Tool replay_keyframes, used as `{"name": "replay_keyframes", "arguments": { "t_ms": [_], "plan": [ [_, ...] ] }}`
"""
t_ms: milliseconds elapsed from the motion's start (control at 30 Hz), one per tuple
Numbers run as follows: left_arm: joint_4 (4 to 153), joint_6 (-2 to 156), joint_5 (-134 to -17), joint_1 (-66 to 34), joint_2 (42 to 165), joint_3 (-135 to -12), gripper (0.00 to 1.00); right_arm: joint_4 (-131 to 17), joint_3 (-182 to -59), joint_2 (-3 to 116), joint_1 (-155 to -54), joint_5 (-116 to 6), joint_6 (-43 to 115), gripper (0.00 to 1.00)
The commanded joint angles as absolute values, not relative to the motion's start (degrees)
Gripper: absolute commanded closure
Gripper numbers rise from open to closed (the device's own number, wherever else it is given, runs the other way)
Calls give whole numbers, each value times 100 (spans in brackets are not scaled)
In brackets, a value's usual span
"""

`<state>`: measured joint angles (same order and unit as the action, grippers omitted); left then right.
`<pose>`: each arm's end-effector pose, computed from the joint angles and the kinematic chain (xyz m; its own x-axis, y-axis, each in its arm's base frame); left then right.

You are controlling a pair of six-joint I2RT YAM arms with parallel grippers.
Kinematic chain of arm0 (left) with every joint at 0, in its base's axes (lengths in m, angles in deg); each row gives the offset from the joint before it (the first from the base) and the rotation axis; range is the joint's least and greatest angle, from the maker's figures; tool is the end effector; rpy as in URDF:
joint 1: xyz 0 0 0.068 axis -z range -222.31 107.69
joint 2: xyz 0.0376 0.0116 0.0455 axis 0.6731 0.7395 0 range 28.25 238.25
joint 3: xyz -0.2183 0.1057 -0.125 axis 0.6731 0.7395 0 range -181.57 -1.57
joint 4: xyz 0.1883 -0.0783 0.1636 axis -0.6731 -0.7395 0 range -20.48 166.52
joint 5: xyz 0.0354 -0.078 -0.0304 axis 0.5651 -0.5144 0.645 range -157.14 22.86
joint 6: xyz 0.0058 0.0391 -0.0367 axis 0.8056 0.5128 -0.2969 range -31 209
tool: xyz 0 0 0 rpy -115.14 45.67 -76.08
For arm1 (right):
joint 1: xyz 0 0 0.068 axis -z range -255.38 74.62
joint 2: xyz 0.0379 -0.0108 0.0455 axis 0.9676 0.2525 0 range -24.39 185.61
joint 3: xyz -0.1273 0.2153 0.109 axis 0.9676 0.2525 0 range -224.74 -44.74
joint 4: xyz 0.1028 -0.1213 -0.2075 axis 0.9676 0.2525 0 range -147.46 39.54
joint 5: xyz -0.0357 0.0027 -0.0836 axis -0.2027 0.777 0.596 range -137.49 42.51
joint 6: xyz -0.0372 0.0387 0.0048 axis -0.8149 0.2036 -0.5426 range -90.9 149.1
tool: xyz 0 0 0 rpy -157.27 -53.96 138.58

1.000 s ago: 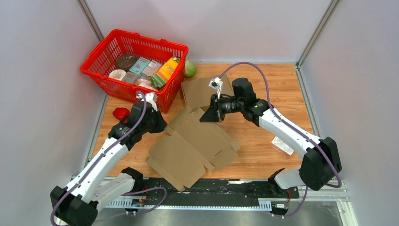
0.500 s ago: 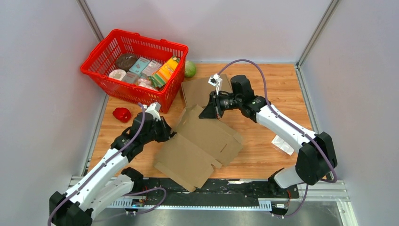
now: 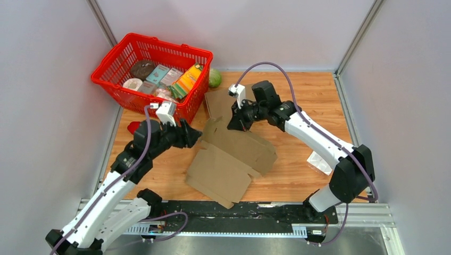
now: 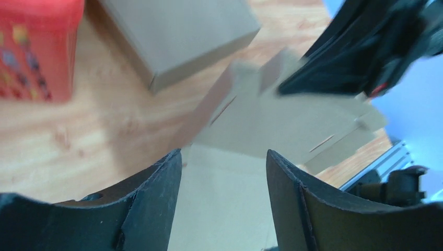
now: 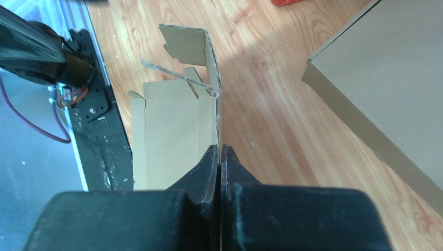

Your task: Fold the paper box

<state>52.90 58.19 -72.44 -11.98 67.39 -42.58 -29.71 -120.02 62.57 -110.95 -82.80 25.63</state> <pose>0.1363 -0.0834 0.3076 -0.5701 -0.2573 -0.7802 0.3317 0.7968 -0.5051 0.2626 0.2133 0.3209 -0.4649 -0.3931 -0.7933 -0.8676 0.3808 0.3198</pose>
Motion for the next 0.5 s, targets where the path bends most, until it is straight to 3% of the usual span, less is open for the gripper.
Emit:
{"name": "replay_keyframes", "arguments": {
  "t_ms": [0,267,467],
  "plan": [
    [5779,6404,-7645,-1172,7561,-5385,32,-2460,-12445,6350,-11150,-8325,1645,100],
    [6658,6703,-8427,-1120,8977,-6027,31,-2099,-12823,6658,-11159,-8580,1284,100],
    [6588,6931,-8306,-918,9294,-6081,37,-1993,-12894,6737,-11159,-8563,1257,100]
  ]
}}
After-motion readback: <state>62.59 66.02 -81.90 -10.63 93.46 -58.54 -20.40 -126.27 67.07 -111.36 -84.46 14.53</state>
